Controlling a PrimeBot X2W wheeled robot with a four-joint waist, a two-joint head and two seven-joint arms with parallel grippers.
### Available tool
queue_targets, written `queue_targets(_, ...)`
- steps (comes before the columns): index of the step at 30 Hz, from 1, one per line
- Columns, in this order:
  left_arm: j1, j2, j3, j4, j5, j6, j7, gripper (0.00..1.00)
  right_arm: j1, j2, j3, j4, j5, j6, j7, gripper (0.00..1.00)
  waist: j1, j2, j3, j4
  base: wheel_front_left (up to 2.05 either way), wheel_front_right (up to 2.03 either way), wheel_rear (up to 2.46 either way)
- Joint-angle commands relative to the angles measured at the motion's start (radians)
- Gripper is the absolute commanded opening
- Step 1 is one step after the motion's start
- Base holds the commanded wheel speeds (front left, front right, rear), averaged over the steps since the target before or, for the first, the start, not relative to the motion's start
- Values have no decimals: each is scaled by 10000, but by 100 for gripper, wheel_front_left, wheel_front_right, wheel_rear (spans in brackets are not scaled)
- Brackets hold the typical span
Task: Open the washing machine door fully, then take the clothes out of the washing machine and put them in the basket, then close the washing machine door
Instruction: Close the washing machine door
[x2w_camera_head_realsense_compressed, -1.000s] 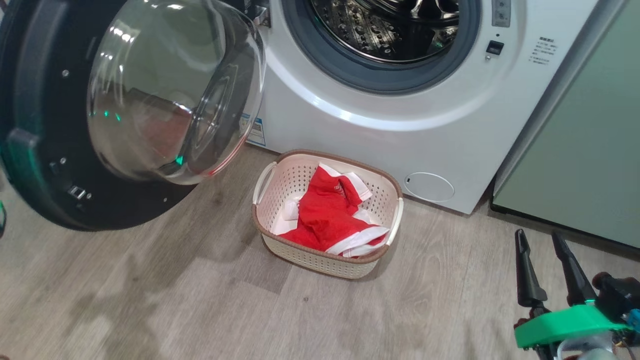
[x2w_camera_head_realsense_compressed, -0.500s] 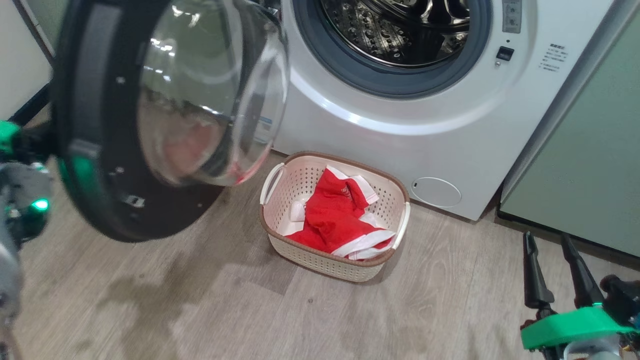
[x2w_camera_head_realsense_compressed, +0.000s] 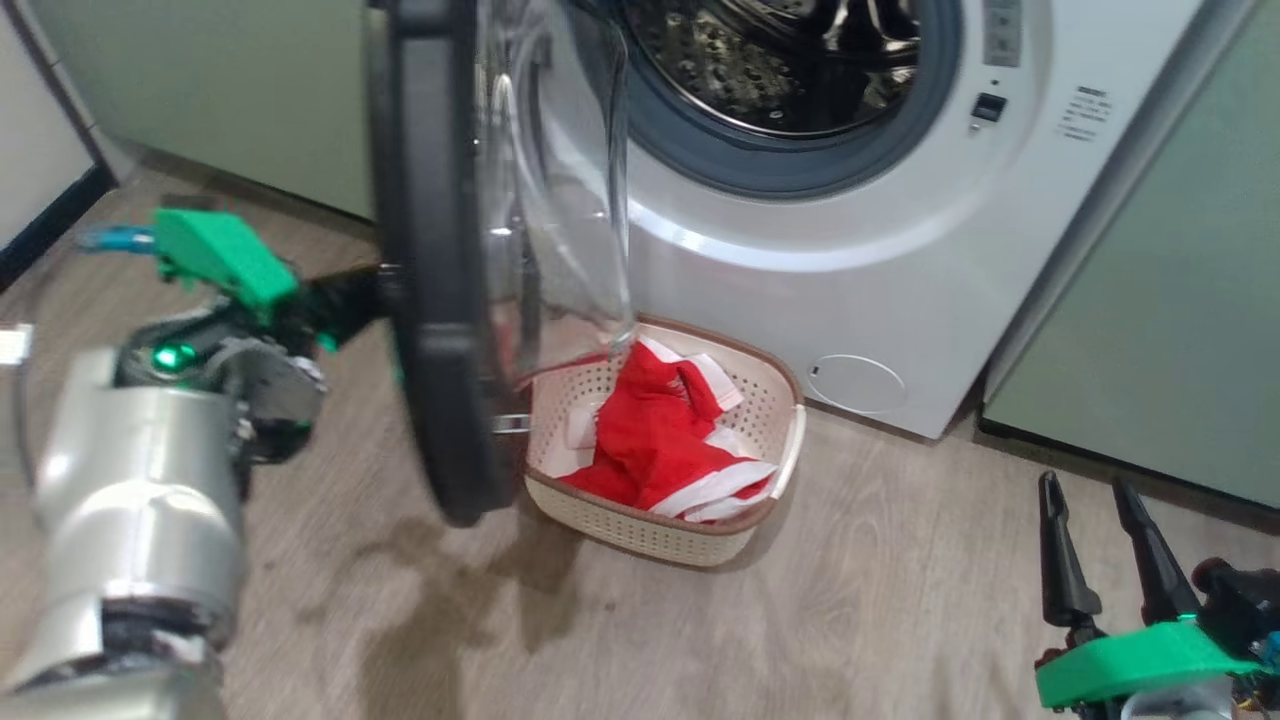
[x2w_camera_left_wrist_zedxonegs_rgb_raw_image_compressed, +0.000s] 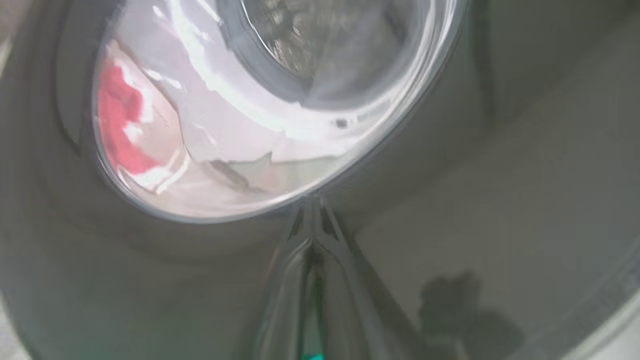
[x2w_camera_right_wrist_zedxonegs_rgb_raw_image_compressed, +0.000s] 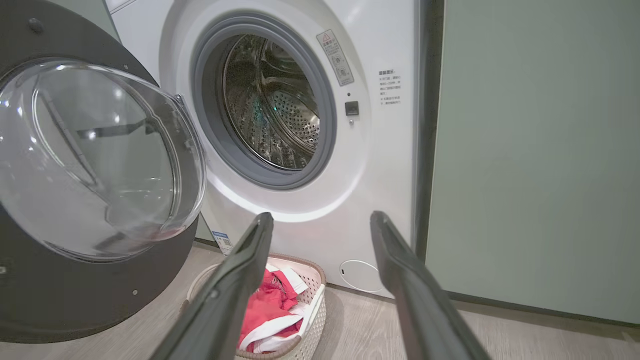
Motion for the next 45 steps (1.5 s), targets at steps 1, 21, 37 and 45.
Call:
queue_targets(1,-95,117,50,-482,-127,-62,160,0,-127,-102,222,-279,-14,-6,-92,100,0,0,2,-237,0,0,0)
queue_targets(21,1323,-377,-235,-1345,-615,-64,-1476,0,163,-212,245,-217,-19,-6,-92,100,0,0,-74,-4691,0,0,0)
queue_targets(37,1675,-278,-322,-1607,-836,-65,-2437,0,337,-261,19,-315,-13,-6,-92,100,0,0,-181,-5177,0,0,0)
queue_targets(45,3232,254,-1342,-4067,-397,-65,-4096,100,233,-200,-85,-427,-41,-6,-92,100,0,0,-209,-4592,0,0,0)
